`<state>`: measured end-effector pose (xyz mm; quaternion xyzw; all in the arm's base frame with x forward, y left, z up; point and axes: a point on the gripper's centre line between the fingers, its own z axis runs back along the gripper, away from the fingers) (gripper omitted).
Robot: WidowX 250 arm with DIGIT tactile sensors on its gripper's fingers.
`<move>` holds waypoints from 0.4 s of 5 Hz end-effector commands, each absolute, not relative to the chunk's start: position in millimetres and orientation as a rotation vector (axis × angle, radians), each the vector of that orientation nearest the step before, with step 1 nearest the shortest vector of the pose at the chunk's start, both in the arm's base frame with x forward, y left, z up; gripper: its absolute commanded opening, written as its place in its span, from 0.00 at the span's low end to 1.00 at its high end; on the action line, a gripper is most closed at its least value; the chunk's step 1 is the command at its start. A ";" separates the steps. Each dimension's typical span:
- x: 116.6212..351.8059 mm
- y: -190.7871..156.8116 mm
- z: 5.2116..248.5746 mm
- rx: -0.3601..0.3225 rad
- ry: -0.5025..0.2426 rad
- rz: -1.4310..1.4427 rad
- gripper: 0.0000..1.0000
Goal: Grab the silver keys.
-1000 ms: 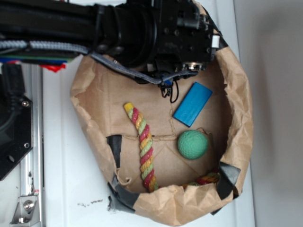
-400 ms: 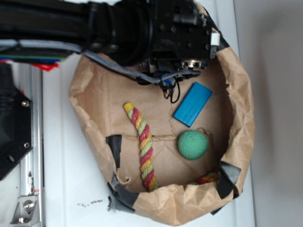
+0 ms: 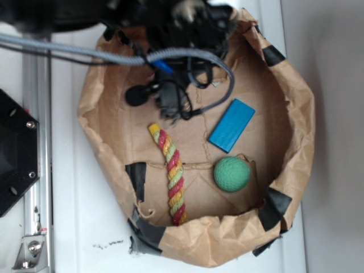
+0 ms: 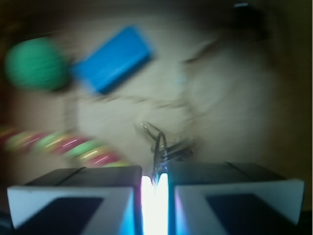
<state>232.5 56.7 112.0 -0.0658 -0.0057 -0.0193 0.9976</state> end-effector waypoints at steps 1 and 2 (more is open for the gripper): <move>234.3 51.7 138.1 -0.168 -0.110 -0.087 0.00; 244.5 48.6 133.2 -0.124 -0.115 -0.033 0.00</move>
